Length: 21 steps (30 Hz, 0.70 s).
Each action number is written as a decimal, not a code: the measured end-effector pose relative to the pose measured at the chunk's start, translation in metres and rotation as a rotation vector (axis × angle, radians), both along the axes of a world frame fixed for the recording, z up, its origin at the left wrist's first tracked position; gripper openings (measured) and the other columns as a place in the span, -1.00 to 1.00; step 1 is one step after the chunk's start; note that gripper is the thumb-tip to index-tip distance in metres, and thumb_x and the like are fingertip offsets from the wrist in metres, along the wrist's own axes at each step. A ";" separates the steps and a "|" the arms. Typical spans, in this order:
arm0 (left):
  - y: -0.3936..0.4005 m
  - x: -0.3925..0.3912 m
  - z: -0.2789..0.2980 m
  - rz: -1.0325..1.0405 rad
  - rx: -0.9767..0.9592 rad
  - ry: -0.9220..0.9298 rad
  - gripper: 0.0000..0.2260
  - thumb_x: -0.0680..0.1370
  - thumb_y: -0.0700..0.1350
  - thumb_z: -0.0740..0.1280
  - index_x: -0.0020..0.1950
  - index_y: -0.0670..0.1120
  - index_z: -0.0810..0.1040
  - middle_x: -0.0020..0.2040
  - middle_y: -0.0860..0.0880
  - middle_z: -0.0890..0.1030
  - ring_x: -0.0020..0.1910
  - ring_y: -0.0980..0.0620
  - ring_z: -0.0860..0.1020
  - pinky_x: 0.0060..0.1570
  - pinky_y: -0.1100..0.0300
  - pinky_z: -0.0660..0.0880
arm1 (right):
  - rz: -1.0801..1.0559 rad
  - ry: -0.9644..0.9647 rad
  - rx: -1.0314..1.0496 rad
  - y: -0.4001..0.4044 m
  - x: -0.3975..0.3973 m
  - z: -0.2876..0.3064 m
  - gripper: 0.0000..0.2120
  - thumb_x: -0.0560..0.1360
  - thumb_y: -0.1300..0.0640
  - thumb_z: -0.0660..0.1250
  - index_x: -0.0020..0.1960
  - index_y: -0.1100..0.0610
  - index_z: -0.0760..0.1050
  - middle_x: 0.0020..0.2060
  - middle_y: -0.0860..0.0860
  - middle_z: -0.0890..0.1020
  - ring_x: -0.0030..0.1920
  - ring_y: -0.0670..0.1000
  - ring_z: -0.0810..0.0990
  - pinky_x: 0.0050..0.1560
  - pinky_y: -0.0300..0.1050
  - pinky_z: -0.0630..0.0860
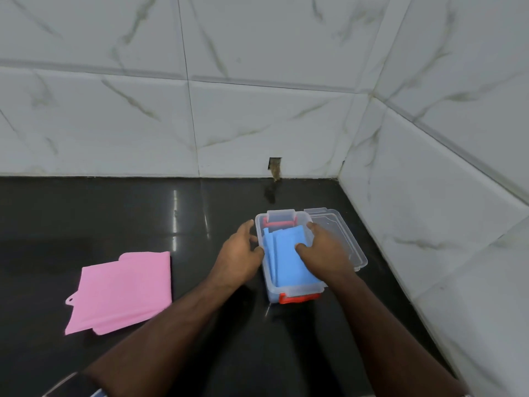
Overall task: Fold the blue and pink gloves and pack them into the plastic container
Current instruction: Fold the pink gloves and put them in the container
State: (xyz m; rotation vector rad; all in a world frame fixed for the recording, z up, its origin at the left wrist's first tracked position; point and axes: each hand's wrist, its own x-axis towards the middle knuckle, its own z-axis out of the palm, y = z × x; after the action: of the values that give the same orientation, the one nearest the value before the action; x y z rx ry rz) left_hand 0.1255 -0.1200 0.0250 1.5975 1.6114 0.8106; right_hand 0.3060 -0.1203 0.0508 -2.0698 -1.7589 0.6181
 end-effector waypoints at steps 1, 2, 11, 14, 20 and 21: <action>0.000 -0.004 0.001 0.007 0.002 -0.015 -0.48 0.54 -0.17 0.34 0.50 0.00 0.32 -0.05 0.22 0.53 0.00 0.11 0.61 0.04 0.06 0.61 | 0.009 0.009 0.007 0.001 -0.005 -0.001 -0.47 0.56 0.04 0.30 0.48 0.08 0.28 0.39 0.05 0.45 0.35 0.07 0.45 0.26 -0.08 0.40; 0.000 -0.009 0.002 0.018 0.003 -0.022 -0.49 0.55 -0.17 0.35 0.48 0.00 0.33 -0.07 0.24 0.52 -0.01 0.12 0.61 0.01 0.08 0.61 | 0.027 0.015 0.013 0.002 -0.011 -0.002 -0.49 0.56 0.03 0.30 0.47 0.07 0.29 0.38 0.04 0.47 0.32 0.05 0.47 0.21 -0.12 0.41; -0.015 -0.084 -0.001 0.224 -0.016 -0.035 -0.59 0.56 -0.18 0.35 0.40 0.04 0.41 -0.01 0.24 0.54 -0.10 0.29 0.52 -0.14 0.29 0.52 | 0.197 0.112 0.026 0.005 -0.085 -0.008 -0.53 0.54 0.08 0.33 0.42 0.03 0.33 0.29 -0.02 0.53 0.20 -0.02 0.54 0.01 -0.25 0.44; -0.021 -0.106 -0.003 0.261 -0.014 -0.034 -0.58 0.58 -0.19 0.34 0.41 0.02 0.41 -0.07 0.31 0.47 -0.11 0.33 0.49 -0.19 0.32 0.50 | 0.230 0.123 0.014 0.005 -0.106 -0.009 -0.51 0.53 0.08 0.33 0.43 0.03 0.32 0.29 -0.02 0.53 0.18 -0.03 0.55 0.02 -0.20 0.50; -0.030 -0.137 -0.003 0.276 0.010 0.000 -0.60 0.59 -0.16 0.34 0.42 0.01 0.41 0.05 0.18 0.51 0.04 0.15 0.53 -0.16 0.32 0.53 | 0.261 0.103 0.021 -0.002 -0.138 -0.012 -0.46 0.53 0.08 0.32 0.48 0.05 0.29 0.34 -0.01 0.49 0.23 -0.01 0.53 0.08 -0.15 0.53; -0.031 -0.142 -0.002 0.266 0.005 0.002 -0.61 0.59 -0.15 0.35 0.41 0.03 0.42 0.04 0.18 0.52 0.06 0.12 0.55 -0.10 0.23 0.58 | 0.261 0.115 0.023 -0.003 -0.140 -0.012 -0.48 0.53 0.09 0.32 0.46 0.05 0.30 0.29 -0.01 0.51 0.18 -0.02 0.54 0.01 -0.19 0.53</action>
State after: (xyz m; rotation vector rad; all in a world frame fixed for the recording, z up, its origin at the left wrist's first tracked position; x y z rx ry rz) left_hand -0.0168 -0.1514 0.0228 1.4048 1.8498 0.9502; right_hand 0.1657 -0.1236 0.0391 -1.7654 -1.9732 0.7692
